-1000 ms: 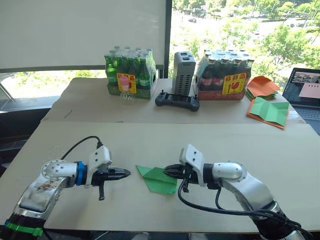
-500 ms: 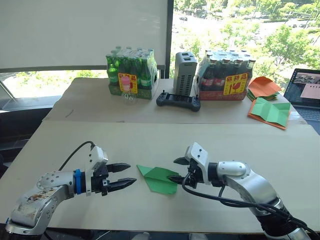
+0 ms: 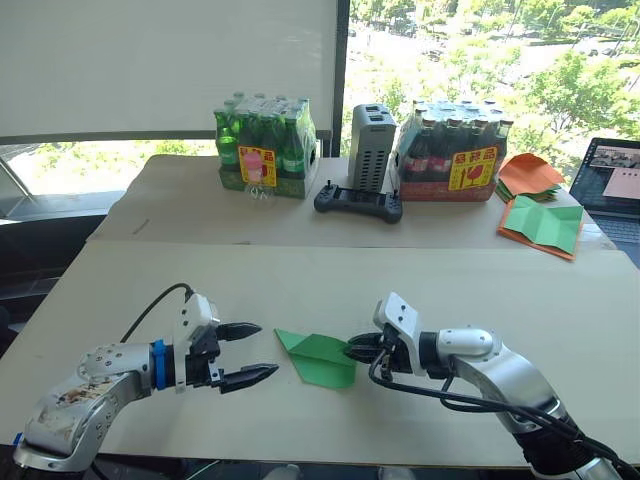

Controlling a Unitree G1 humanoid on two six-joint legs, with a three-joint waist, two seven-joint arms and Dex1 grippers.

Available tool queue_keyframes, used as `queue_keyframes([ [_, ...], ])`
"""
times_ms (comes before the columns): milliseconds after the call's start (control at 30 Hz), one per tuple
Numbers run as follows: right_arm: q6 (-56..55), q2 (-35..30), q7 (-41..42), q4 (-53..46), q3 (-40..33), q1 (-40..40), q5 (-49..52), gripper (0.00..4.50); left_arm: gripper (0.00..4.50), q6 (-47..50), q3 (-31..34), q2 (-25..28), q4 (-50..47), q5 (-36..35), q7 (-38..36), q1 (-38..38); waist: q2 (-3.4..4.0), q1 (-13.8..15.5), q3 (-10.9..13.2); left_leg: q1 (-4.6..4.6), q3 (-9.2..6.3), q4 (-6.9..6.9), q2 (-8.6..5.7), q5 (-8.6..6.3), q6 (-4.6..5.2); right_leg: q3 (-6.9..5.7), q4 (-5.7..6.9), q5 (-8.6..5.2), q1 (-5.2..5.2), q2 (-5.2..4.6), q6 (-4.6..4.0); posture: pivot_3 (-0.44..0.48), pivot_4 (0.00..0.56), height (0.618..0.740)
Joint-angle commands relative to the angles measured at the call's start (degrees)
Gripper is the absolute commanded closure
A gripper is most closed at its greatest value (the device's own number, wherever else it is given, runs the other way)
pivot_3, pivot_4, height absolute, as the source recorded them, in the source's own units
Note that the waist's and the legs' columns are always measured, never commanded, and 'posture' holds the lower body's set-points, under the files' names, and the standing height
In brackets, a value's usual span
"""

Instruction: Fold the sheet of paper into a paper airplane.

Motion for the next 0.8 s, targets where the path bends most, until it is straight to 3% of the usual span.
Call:
queue_keyframes([
  [33, -1.4, 0.2, 0.3, -1.9, 0.0, -0.2, 0.5, 4.43, 0.00, 0.1, -0.2, 0.0, -0.8, -0.7, 0.4, -1.3, 0.00, 0.0, 0.0, 0.00, 0.00, 0.00, 0.00, 0.00, 0.00, 0.00, 0.00, 0.00, 0.01, 0.00, 0.00, 0.000, 0.150, 0.675],
  [200, -2.7, 1.7, -1.5, -2.2, -1.1, -1.2, 0.1, 4.43, 0.00, 0.8, 0.6, -0.9, 0.0, -2.3, 0.8, -2.2, 0.00, 0.0, 0.0, 0.00, 0.00, -0.01, 0.01, 0.00, 0.00, 0.00, 0.00, 0.00, 0.00, 0.00, 0.00, 0.000, 0.150, 0.675],
  [500, -13.3, 1.5, -5.4, -3.8, -4.9, -2.8, -4.3, 4.50, 2.79, 0.7, 1.0, -1.3, 1.7, -3.4, 1.0, -3.6, -0.01, 0.0, 0.0, 0.02, 0.01, 0.00, 0.00, 0.00, -0.01, 0.00, 0.01, 0.00, 0.00, 0.00, 0.00, 0.000, 0.150, 0.675],
  [667, -36.6, -1.3, -7.6, -8.2, -4.6, -1.2, -15.3, 4.50, 4.45, 1.1, 0.5, -1.0, 2.2, -3.4, 0.8, -4.1, -0.01, 0.1, 0.0, -0.03, 0.03, 0.00, -0.04, 0.00, 0.00, 0.00, 0.02, 0.00, -0.06, -0.03, 0.01, 0.000, 0.150, 0.675],
  [800, -48.2, -2.2, -9.4, -6.7, -3.0, 0.8, -21.5, 4.50, 4.45, 1.1, 1.2, -0.7, 2.4, -3.6, 0.6, -3.9, -0.01, 0.0, 0.0, 0.02, 0.05, 0.00, 0.00, 0.00, -0.01, 0.00, 0.03, 0.00, -0.02, 0.00, 0.01, 0.000, 0.150, 0.675],
])
